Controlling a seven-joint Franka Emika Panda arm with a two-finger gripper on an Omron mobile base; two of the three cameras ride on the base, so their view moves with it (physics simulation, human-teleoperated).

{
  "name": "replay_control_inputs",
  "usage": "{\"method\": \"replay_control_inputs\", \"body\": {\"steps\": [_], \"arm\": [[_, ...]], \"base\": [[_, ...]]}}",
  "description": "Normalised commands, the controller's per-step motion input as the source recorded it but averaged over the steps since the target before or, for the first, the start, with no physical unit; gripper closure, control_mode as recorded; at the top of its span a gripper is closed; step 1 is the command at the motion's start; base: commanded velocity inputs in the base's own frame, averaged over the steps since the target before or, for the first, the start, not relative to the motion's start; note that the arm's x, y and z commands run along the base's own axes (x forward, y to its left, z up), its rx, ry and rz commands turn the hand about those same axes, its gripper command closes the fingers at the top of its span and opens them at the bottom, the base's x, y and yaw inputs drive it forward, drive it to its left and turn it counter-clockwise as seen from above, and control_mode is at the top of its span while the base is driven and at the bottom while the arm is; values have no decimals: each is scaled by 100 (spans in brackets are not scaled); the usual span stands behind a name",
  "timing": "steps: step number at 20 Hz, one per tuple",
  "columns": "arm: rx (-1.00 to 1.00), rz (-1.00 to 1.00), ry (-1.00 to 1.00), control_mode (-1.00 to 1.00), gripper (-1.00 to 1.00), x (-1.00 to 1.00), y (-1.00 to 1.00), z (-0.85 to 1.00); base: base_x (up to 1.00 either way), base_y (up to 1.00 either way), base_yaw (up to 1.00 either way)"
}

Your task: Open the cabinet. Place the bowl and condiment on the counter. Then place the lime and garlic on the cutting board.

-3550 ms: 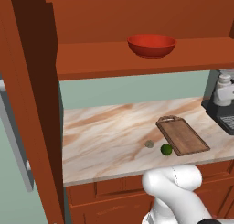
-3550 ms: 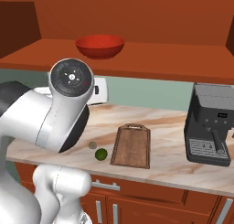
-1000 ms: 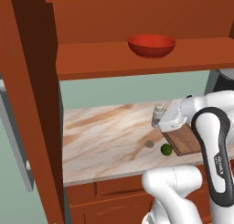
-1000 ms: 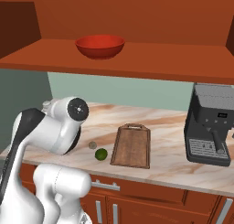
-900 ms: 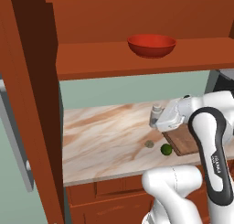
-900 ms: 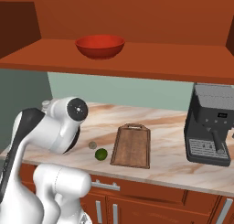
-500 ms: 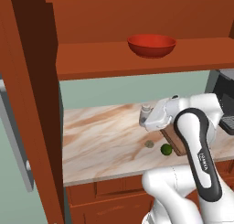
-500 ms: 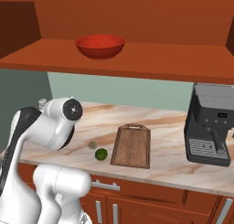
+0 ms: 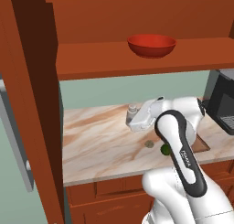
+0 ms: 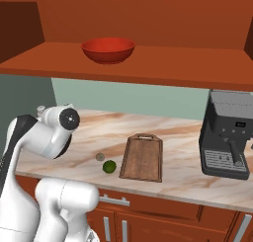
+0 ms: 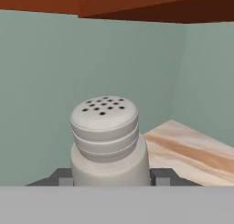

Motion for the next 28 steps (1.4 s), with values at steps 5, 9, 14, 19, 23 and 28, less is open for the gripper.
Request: {"method": "replay_control_inputs", "body": {"steps": [5, 9, 14, 19, 23, 28], "arm": [[0, 0, -1, -100, 100, 27, 32, -10], [0, 0, -6, -100, 100, 12, 35, -3], [0, 0, -2, -100, 100, 7, 19, -1], [0, -1, 0, -100, 100, 11, 3, -12], [0, -4, 0, -100, 100, 6, 0, -13], [0, -12, 0, -100, 100, 1, 3, -7]], "base": [[0, 0, 0], [0, 0, 0], [0, 0, 0], [0, 0, 0], [0, 0, 0], [0, 0, 0]]}}
